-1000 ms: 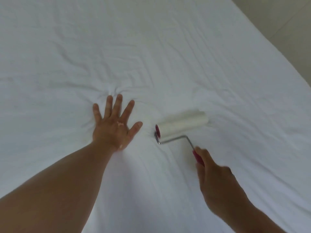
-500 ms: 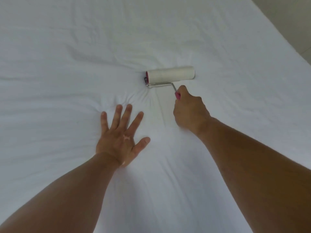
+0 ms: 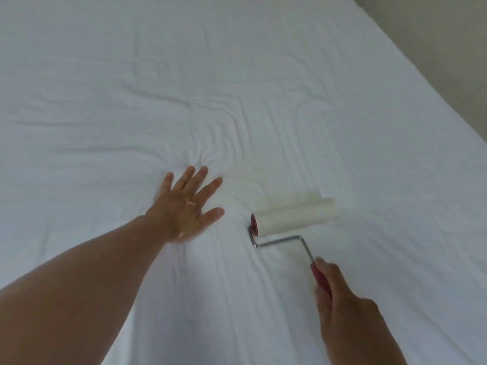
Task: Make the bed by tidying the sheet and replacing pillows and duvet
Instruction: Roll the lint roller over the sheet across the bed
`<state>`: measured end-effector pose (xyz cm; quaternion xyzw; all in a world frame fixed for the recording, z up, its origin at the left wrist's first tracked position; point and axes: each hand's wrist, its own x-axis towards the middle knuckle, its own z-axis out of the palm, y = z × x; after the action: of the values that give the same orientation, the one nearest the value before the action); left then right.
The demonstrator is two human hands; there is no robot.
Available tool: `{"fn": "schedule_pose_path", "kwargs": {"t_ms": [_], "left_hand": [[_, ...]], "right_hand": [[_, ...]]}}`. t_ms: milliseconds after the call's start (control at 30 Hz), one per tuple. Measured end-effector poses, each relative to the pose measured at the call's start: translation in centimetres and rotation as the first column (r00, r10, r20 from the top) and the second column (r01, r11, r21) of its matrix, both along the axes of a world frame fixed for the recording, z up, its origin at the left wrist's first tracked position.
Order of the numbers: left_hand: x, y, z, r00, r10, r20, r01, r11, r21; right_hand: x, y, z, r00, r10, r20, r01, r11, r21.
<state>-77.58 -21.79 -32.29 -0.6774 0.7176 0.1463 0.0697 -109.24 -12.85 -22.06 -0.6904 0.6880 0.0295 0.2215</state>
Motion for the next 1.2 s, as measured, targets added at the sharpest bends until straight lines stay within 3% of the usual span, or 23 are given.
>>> {"fn": "schedule_pose_path", "kwargs": {"t_ms": [100, 200, 300, 333, 500, 633, 700, 800, 867, 967, 1200], "left_hand": [[1.6, 1.4, 1.7, 0.998, -0.009, 0.062, 0.010, 1.000, -0.008], [1.3, 4.5, 1.5, 0.965, 0.235, 0.116, -0.224, 0.970, -0.100], [1.2, 5.6, 1.1, 0.947, 0.307, 0.096, -0.304, 0.952, -0.046], [1.4, 5.3, 1.0, 0.949, 0.299, 0.096, -0.299, 0.954, -0.016], [2.0, 4.3, 0.0, 0.957, 0.280, 0.079, -0.284, 0.957, 0.051], [2.4, 4.4, -0.5, 0.960, 0.275, 0.055, -0.277, 0.960, 0.042], [2.5, 4.5, -0.5, 0.959, 0.282, 0.033, -0.283, 0.958, 0.033], [2.4, 4.3, -0.3, 0.959, 0.285, 0.014, -0.285, 0.958, 0.037], [2.4, 4.2, -0.4, 0.959, 0.281, 0.027, -0.282, 0.959, 0.040], [2.5, 4.0, -0.5, 0.959, 0.277, 0.051, -0.280, 0.958, 0.062], [2.5, 4.4, 0.3, 0.963, 0.263, 0.054, -0.267, 0.960, 0.082]], "right_hand": [[0.0, 2.5, 3.0, 0.999, -0.025, 0.026, 0.029, 0.987, -0.156], [2.6, -2.3, 4.0, 0.977, -0.082, 0.197, 0.091, 0.995, -0.038], [8.6, -9.0, 3.6, 0.789, -0.216, 0.575, 0.157, 0.976, 0.152], [10.9, -11.3, 2.9, 0.717, -0.309, 0.626, 0.191, 0.949, 0.250], [17.5, -18.3, -0.6, 0.745, -0.435, 0.506, 0.216, 0.875, 0.434], [16.1, -15.2, -1.0, 0.747, -0.543, 0.385, 0.245, 0.762, 0.600], [14.3, -11.6, -1.2, 0.748, -0.568, 0.344, 0.291, 0.746, 0.599], [10.7, -5.1, -0.7, 0.825, -0.465, 0.321, 0.241, 0.804, 0.544], [9.5, -3.0, -0.4, 0.813, -0.491, 0.313, 0.261, 0.788, 0.558], [10.8, -4.9, -1.5, 0.854, -0.446, 0.267, 0.255, 0.808, 0.532], [14.5, -11.0, -1.6, 0.813, -0.499, 0.300, 0.266, 0.776, 0.572]]}}
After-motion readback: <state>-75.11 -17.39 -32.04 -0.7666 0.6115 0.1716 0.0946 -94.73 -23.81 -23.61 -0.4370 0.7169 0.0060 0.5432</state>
